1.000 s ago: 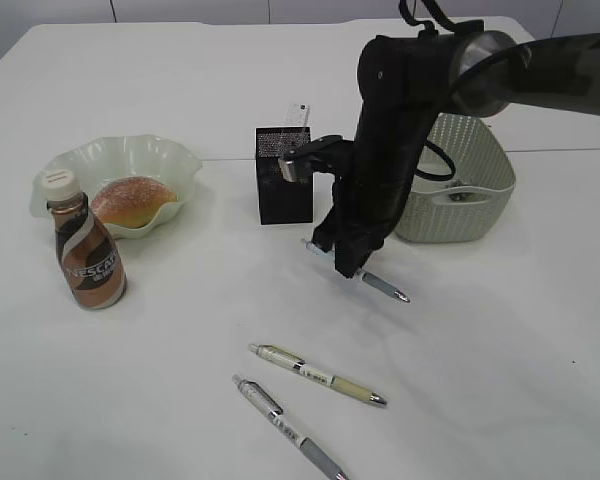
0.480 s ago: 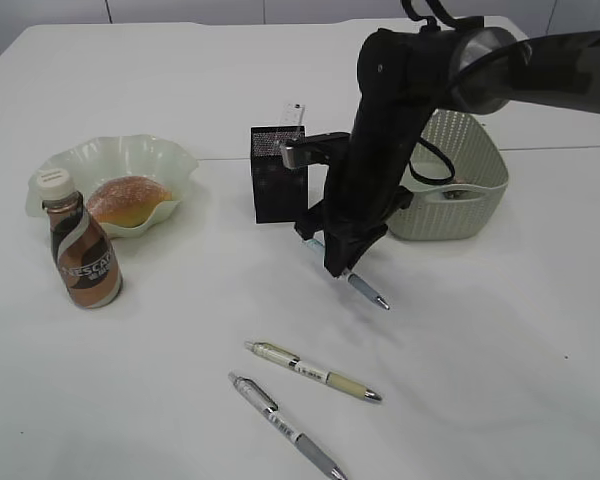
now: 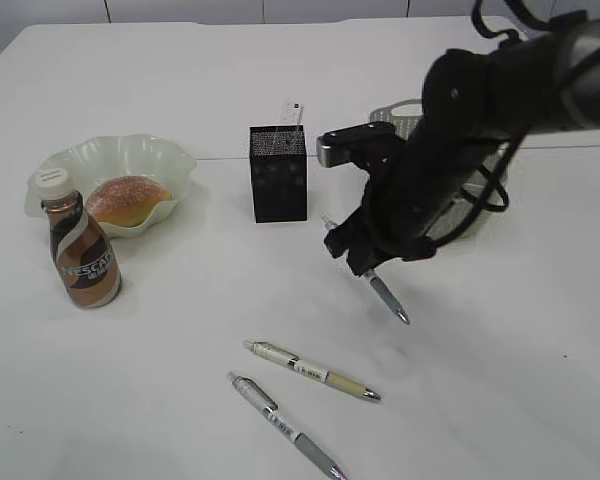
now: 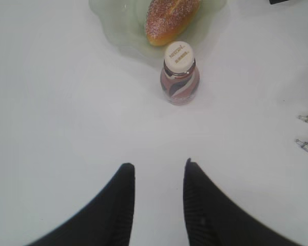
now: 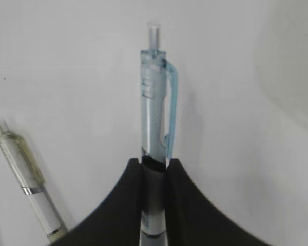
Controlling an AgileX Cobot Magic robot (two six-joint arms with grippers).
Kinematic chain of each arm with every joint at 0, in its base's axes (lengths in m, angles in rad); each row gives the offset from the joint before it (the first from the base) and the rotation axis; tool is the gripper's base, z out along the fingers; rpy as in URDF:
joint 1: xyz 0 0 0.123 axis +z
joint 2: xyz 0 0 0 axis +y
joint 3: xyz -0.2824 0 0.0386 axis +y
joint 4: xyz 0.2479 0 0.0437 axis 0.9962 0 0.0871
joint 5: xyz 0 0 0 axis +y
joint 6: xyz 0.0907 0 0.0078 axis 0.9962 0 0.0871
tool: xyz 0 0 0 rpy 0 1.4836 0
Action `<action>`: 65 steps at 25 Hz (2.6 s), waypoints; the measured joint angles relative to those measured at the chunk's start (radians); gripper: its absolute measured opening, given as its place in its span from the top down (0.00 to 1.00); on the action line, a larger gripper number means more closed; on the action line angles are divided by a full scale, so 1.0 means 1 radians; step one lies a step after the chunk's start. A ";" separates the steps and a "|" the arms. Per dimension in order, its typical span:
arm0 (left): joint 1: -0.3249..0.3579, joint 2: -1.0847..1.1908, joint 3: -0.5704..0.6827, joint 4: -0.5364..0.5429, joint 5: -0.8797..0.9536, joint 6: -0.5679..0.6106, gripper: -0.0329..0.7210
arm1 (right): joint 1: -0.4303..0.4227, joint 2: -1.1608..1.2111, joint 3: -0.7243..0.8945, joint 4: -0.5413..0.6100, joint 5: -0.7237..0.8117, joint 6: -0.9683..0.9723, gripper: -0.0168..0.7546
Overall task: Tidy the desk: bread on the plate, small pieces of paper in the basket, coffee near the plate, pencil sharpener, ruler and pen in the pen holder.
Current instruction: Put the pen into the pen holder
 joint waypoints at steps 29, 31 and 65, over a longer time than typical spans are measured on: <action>0.000 0.000 0.002 0.006 -0.019 0.000 0.64 | 0.004 -0.228 0.336 -0.011 -1.188 0.075 0.90; 0.000 0.000 0.002 0.016 -0.019 0.000 0.64 | 0.004 -0.174 0.277 -0.020 -1.193 0.113 0.90; 0.000 0.000 0.002 0.081 -0.020 0.000 0.64 | 0.045 0.302 -0.230 -0.189 -1.174 0.302 0.75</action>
